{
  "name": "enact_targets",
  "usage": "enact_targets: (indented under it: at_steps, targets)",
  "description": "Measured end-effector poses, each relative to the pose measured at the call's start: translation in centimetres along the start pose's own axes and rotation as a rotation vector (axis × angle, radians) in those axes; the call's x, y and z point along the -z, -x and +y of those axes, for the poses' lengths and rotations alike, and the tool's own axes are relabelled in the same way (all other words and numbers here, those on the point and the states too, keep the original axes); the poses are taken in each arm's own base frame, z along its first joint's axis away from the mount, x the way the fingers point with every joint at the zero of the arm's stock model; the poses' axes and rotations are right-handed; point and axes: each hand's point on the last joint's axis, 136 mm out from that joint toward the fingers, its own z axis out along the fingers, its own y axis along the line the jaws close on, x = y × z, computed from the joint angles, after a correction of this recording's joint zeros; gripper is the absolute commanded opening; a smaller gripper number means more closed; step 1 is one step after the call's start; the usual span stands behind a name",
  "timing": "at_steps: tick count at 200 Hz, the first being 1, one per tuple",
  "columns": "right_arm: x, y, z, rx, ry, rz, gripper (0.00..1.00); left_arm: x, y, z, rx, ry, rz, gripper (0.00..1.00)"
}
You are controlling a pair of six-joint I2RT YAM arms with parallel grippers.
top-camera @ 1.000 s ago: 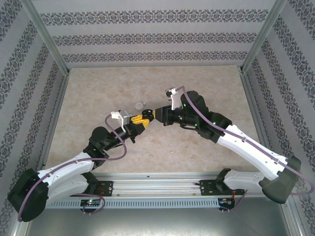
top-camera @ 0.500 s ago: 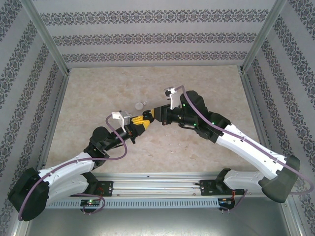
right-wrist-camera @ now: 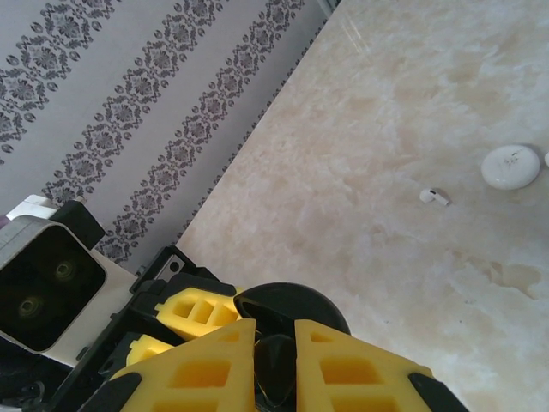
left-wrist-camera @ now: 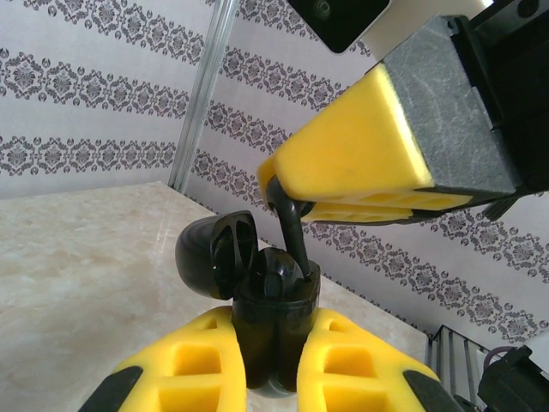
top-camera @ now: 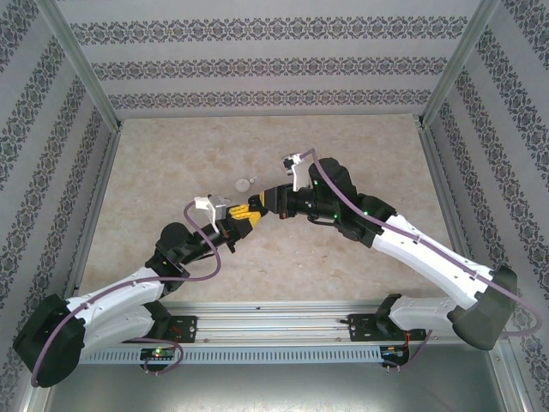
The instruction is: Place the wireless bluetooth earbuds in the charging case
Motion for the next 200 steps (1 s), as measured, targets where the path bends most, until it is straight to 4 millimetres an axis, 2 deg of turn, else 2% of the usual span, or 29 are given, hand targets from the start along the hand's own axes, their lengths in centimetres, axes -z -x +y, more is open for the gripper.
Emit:
enact_targets:
  at_steps: [45,129,160,200]
  targets:
    - [-0.2,0.0,0.2,-0.015,0.016,0.0,0.15,0.2,0.4,-0.1,-0.004,-0.001,-0.014,0.0]
    - [-0.4,-0.5,0.0,-0.017,0.032,-0.01,0.15,0.5,0.0,0.4,0.016,0.025,-0.012,0.0]
    - [-0.3,-1.3,0.1,-0.011,0.044,-0.005,0.15,0.6,0.3,0.2,0.02,0.023,-0.026,0.0]
    - [-0.3,-1.3,0.2,-0.005,0.055,-0.015,0.19,0.6,0.3,0.2,0.023,0.023,-0.025,0.0]
